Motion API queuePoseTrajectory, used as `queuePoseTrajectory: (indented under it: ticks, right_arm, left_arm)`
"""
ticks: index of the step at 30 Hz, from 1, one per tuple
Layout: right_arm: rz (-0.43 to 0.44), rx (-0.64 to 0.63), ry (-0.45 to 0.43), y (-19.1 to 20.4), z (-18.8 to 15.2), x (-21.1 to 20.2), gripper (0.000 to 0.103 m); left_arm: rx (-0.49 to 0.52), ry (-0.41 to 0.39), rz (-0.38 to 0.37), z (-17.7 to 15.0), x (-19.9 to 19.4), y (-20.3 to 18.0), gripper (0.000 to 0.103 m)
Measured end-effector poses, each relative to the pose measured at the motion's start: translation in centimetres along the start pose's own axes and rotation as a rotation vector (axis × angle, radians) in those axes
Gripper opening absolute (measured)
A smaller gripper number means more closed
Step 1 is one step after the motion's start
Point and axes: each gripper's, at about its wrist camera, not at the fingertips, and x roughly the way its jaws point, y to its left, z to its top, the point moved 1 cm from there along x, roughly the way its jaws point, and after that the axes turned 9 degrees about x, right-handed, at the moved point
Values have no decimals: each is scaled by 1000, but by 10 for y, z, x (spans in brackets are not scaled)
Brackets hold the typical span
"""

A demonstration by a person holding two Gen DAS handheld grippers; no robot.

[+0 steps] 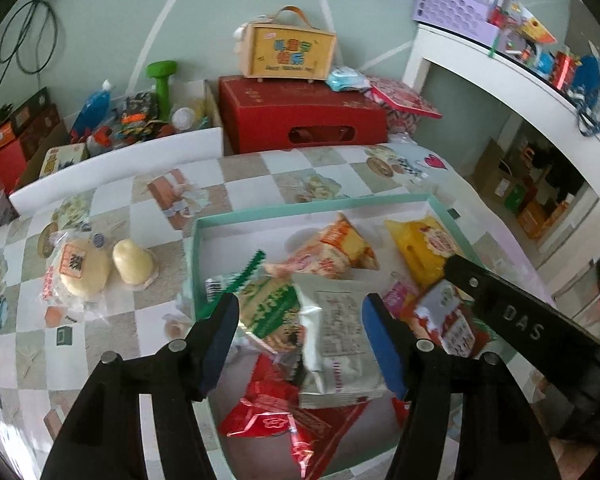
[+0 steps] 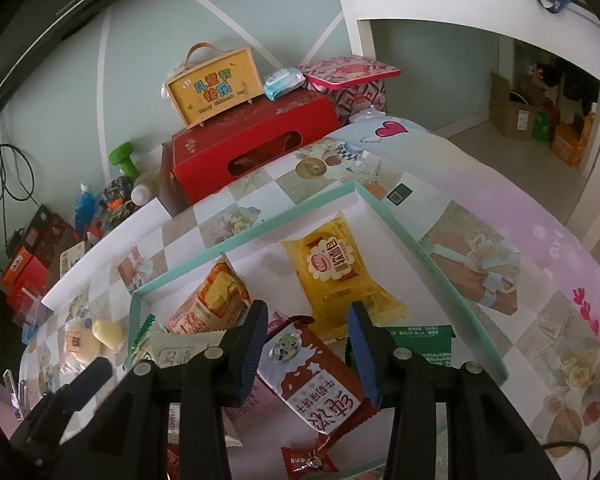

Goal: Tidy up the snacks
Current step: 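Lower both snacks into the tray and open both tools to release them, then withdraw both open tools from the tray back toward the snack pile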

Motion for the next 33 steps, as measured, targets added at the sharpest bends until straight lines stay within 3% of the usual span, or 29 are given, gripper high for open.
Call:
queuePoseTrajectory:
  ticks: [3, 5, 17, 19, 26, 27, 29, 31, 33]
  right_arm:
    - [-5, -6, 8, 2, -1, 2, 50]
    - [-16, -13, 12, 3, -2, 3, 63]
    - [-19, -127, 33, 39, -17, 7, 71]
    - [-10, -153, 33, 49, -20, 6, 71]
    - [31, -214, -12, 75, -28, -2, 72]
    - [42, -227, -13, 80, -30, -3, 74]
    - [57, -244, -17, 89, -34, -3, 95]
    - [66, -259, -23, 97, -38, -3, 103]
    - [81, -277, -22, 104, -43, -3, 103]
  left_arm:
    - [-41, -6, 22, -1, -2, 12, 70]
    - [-75, -8, 39, -2, -3, 22, 77]
    - [-237, 3, 226, -18, -4, 84, 83]
    - [-258, 0, 248, -21, -6, 93, 97]
    - [-334, -29, 303, -32, -16, 119, 99]
    - [-341, -34, 317, -32, -18, 122, 100]
    - [-355, -44, 347, -34, -21, 129, 102]
    - [-377, -52, 364, -37, -26, 137, 102]
    - [-400, -55, 376, -41, -28, 146, 102]
